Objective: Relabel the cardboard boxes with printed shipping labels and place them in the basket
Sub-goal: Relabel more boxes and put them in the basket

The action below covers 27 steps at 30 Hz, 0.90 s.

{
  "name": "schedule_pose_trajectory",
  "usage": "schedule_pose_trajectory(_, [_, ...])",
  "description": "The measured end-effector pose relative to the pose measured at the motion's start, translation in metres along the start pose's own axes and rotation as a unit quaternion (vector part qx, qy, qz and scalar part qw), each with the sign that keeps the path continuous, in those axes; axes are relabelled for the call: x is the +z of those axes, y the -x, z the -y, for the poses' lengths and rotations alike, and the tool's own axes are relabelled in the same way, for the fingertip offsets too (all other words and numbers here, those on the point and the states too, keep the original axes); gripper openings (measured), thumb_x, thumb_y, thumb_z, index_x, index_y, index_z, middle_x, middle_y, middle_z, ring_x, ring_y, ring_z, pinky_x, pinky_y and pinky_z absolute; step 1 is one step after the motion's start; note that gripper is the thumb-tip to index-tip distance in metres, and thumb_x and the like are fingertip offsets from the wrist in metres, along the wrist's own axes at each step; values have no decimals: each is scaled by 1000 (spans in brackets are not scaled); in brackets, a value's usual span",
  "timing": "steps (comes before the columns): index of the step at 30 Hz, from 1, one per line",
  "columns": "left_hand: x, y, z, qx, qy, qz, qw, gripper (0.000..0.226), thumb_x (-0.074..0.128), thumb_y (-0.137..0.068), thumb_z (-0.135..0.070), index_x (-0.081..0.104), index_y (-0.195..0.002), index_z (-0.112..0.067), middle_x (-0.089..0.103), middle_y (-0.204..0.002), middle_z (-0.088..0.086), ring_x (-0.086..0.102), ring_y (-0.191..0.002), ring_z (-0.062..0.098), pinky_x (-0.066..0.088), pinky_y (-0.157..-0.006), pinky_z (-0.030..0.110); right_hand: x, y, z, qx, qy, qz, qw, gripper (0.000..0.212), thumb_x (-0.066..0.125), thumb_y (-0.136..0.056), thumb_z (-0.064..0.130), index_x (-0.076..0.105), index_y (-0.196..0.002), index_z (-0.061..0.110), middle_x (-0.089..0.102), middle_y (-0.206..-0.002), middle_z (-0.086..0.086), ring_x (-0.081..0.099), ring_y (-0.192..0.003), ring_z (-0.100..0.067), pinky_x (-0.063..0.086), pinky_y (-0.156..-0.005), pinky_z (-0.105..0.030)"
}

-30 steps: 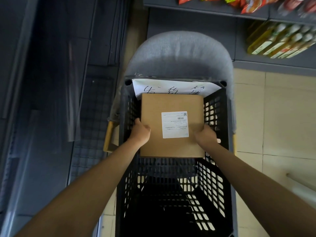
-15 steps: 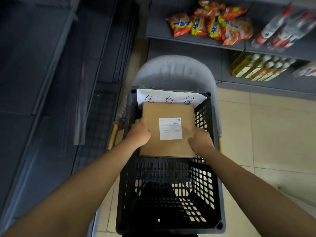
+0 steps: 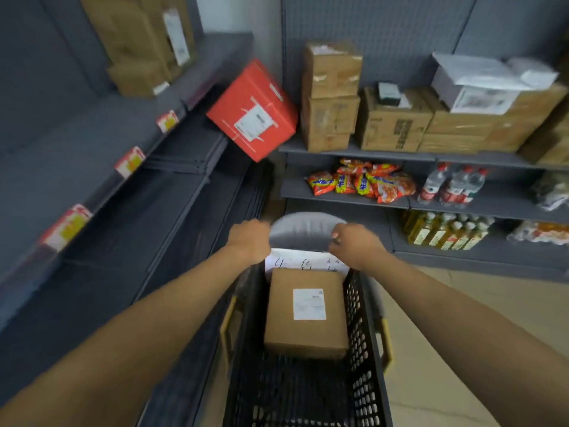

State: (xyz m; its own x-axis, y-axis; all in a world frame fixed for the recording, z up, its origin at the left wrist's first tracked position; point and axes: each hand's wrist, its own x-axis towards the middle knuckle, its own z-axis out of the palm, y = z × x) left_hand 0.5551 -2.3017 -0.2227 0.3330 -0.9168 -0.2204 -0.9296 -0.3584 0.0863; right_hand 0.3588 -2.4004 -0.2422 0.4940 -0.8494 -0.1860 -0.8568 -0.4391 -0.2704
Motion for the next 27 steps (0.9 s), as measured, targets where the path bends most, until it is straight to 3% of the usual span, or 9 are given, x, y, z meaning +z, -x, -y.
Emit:
schedule_pose_trajectory(3, [-29,38,-7,-28,-7,-39,999,32,50,-89,-18,56,-119,-9,56,-120,11,55,-108,29,45,-91,39,-30,18,9,-59,6,-12,998,37,53,-89,27,56,-124,17,60,-121,-9,57,-108,-27,50,-90,-39])
schedule_pose_trajectory(7, [-42,98,-13,-100,5,-75,992,33,48,-91,-21,55,-121,-10,57,-121,9,55,-107,28,46,-86,35,-45,51,24,-151,23,-4,988,38,55,-88,30,56,-124,19,59,-124,-8,56,-110,-27,48,-92,-40])
schedule_pose_trajectory(13, [-39,208,6,-207,28,-102,973,31,48,-92,-22,52,-121,-12,57,-119,9,57,-103,29,44,-75,33,-46,109,80,-294,53,15,954,33,55,-89,34,59,-115,15,60,-116,-9,57,-105,-29,46,-82,-34])
schedule_pose_trajectory(20, [-6,377,50,-371,68,-118,919,38,48,-91,-23,49,-127,-12,53,-128,11,54,-113,31,47,-89,40,-5,204,196,-483,88,74,868,31,56,-90,39,59,-115,20,62,-112,-3,58,-103,-24,50,-84,-36])
schedule_pose_trajectory(27, [52,619,56,-581,116,-119,797,34,52,-88,-22,54,-121,-15,57,-129,9,56,-115,32,46,-88,37,72,397,308,-662,84,129,734,23,53,-90,29,62,-110,21,63,-115,-2,59,-108,-26,49,-86,-34])
